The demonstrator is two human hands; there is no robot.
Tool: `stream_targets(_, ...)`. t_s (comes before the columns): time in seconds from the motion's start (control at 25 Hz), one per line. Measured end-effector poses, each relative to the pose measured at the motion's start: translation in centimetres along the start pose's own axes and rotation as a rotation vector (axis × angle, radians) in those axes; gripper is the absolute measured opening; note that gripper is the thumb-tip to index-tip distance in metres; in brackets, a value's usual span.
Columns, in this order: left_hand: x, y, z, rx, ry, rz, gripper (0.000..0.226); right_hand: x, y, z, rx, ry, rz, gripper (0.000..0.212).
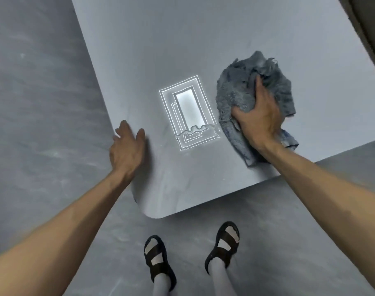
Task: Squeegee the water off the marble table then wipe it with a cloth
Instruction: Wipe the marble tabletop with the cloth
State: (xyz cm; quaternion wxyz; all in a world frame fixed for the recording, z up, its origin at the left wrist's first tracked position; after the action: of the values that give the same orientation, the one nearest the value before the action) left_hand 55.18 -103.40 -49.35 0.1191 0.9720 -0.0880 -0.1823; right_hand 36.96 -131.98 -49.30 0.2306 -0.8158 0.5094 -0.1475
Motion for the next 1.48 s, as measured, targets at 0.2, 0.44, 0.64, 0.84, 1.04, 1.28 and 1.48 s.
stream_targets(0.2, 0.9, -2.3, -2.0, -0.203, 0.013, 0.001, 0.050, 0.5, -9.2, 5.3, -0.006, -0.307, -0.330, 0.081)
stream_targets(0.44, 0.9, -5.1, -2.8, -0.611, 0.063, -0.160, 0.046, -4.1, -15.4, 9.9, -0.107, -0.620, -0.712, 0.077)
stream_targets(0.64, -0.8, -5.1, -1.9, -0.593, -0.026, -0.143, 0.055, -10.3, -17.4, 10.7, -0.175, -0.704, -0.957, 0.076)
stream_targets(0.84, -4.1, -4.4, -0.7, -0.348, -0.034, -0.037, 0.051, -15.2, -15.4, 9.8, -0.229, -0.687, -1.238, 0.073)
stream_targets(1.04, -6.4, -2.7, 0.3, -0.074, -0.045, 0.185, 0.053, -11.8, -9.9, 7.0, -0.287, -0.755, -1.340, 0.073)
stream_targets(1.28, -7.0, 2.0, 2.2, 0.002, -0.118, 0.098, 0.061, -1.6, 2.2, -0.9, -0.296, -0.443, -0.812, 0.065)
stream_targets(1.48, -5.6, 2.1, 1.4, 0.001, -0.117, 0.058, 0.058, 0.1, 7.3, -4.4, -0.283, -0.076, -0.240, 0.062)
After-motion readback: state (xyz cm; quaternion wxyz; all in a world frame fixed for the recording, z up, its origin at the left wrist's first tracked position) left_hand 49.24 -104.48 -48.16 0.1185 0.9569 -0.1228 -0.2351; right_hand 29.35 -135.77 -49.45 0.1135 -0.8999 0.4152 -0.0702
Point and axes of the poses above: each hand's wrist, its own x-axis towards the middle knuckle, its own z-axis out of the palm, y = z × x, the point moved 5 cm from there along x, towards the middle knuckle, and after that the axes turned 5 degrees about y, right-handed, at the moved point
